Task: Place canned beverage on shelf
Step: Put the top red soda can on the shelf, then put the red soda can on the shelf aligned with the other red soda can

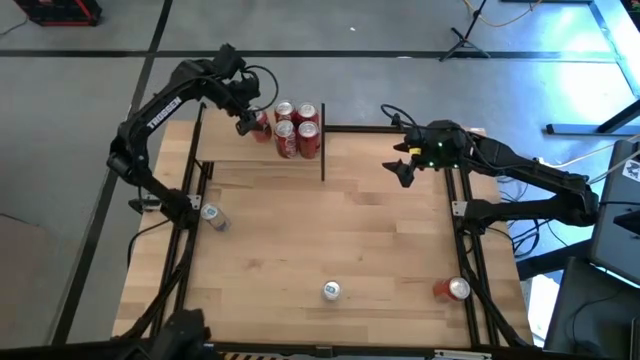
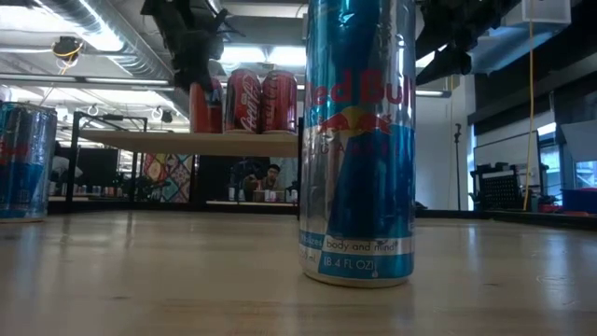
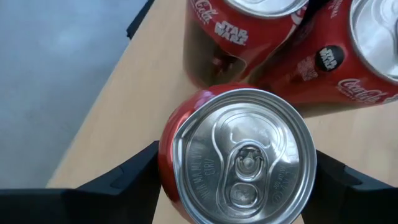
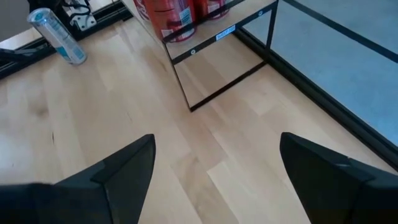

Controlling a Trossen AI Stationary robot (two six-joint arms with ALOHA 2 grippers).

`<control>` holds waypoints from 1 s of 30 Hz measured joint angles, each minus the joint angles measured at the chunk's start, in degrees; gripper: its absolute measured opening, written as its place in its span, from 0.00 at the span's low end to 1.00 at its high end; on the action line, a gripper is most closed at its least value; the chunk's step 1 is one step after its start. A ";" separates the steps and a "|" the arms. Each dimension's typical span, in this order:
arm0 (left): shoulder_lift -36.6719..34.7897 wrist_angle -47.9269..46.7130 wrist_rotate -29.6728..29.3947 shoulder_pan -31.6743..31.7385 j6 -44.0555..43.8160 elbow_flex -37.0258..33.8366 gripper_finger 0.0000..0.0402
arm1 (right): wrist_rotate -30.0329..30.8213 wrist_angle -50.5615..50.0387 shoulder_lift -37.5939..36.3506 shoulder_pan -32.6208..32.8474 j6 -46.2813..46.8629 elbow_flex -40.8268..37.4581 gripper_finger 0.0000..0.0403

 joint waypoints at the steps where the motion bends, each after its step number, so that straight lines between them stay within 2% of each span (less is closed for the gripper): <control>1: -0.02 0.34 -0.12 0.00 0.42 0.00 0.67 | -0.02 -0.04 0.00 0.00 0.00 0.00 0.83; 7: -0.12 3.25 -0.15 0.00 0.59 0.00 0.68 | -0.02 -0.02 0.00 0.00 0.02 0.00 0.83; 12: -0.13 3.13 -0.17 0.00 0.31 0.00 0.81 | -0.02 -0.02 0.00 0.00 0.04 0.00 0.83; 16: -0.13 3.69 0.14 0.00 0.50 0.02 0.86 | -0.01 -0.04 0.00 0.00 0.13 0.00 0.83; 30: -0.22 4.50 -1.21 -0.41 -2.02 1.29 0.88 | -0.02 -0.52 0.00 0.00 0.11 -0.02 0.83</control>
